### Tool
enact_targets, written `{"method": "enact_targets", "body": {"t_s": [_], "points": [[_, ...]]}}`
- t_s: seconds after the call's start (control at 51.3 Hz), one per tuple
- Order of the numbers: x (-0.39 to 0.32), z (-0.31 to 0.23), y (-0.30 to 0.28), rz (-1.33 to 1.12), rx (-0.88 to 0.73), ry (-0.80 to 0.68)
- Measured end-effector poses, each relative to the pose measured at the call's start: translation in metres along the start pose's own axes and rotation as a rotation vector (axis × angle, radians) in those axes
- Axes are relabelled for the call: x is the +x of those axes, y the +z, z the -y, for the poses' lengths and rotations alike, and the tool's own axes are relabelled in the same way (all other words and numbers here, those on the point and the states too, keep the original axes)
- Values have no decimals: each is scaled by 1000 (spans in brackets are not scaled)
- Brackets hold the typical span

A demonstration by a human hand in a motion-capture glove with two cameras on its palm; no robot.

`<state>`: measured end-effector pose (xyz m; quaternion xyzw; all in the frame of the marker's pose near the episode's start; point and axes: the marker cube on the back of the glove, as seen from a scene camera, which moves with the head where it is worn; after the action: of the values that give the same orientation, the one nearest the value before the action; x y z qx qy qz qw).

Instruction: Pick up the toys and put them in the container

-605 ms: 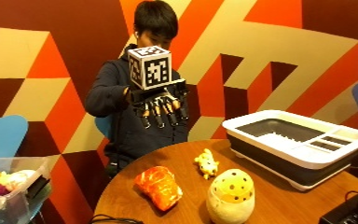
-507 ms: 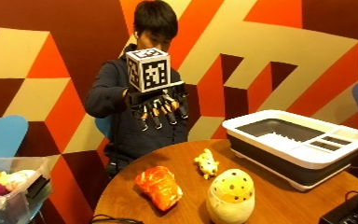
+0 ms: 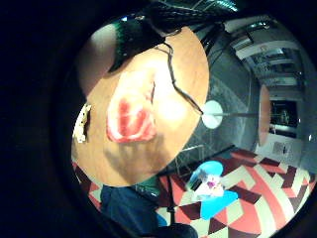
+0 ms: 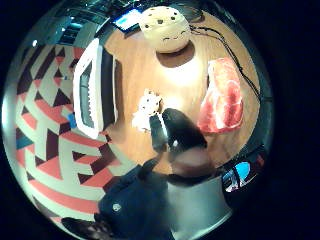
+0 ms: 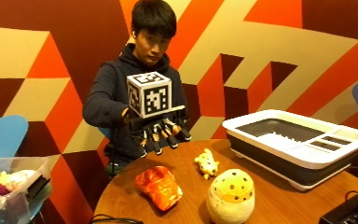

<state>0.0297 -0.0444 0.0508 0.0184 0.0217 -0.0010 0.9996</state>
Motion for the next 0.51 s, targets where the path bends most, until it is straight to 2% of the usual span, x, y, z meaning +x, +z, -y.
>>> {"method": "enact_targets", "body": {"t_s": [0.156,0.39,0.507], "points": [[11,15,38,-38,-30,-4],[18,18,109,-29,-176,117],[13,21,122,-56,-33,89]]}}
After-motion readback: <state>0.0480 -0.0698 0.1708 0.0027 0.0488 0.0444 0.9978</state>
